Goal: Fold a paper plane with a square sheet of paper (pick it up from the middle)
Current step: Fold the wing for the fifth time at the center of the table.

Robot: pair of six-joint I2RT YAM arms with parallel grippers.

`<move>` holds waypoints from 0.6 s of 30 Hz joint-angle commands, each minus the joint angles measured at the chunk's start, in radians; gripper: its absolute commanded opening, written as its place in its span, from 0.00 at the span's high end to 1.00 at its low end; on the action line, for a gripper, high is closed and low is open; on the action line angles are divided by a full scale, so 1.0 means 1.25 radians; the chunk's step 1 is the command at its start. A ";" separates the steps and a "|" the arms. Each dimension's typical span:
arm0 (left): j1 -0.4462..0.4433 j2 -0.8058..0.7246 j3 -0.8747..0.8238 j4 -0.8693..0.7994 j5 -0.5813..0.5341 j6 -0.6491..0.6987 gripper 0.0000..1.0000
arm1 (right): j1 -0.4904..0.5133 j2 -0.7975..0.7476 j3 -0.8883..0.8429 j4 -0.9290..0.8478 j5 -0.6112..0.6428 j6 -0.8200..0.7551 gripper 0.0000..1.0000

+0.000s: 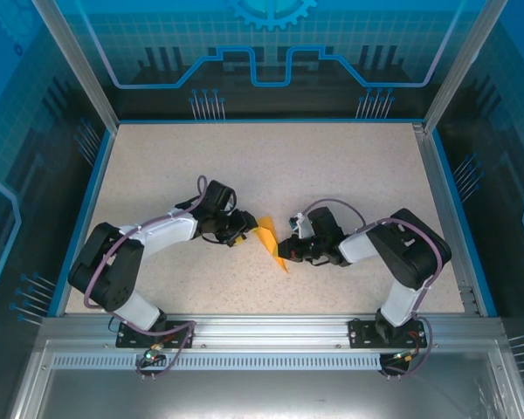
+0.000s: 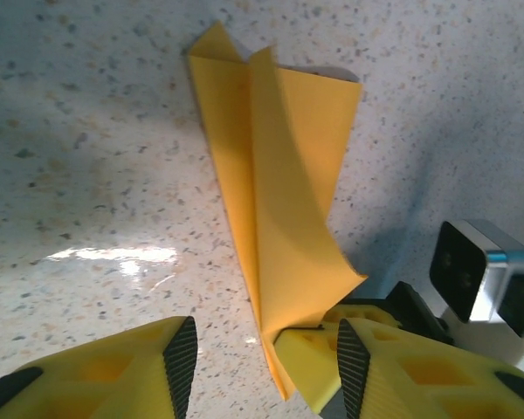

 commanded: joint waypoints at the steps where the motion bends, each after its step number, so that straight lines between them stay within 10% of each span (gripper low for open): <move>1: -0.010 -0.001 -0.007 0.029 0.027 0.009 0.51 | -0.022 0.019 0.010 -0.045 -0.025 0.022 1.00; 18: -0.084 0.106 0.011 0.209 0.087 0.019 0.60 | -0.056 0.077 0.023 -0.070 -0.065 0.134 1.00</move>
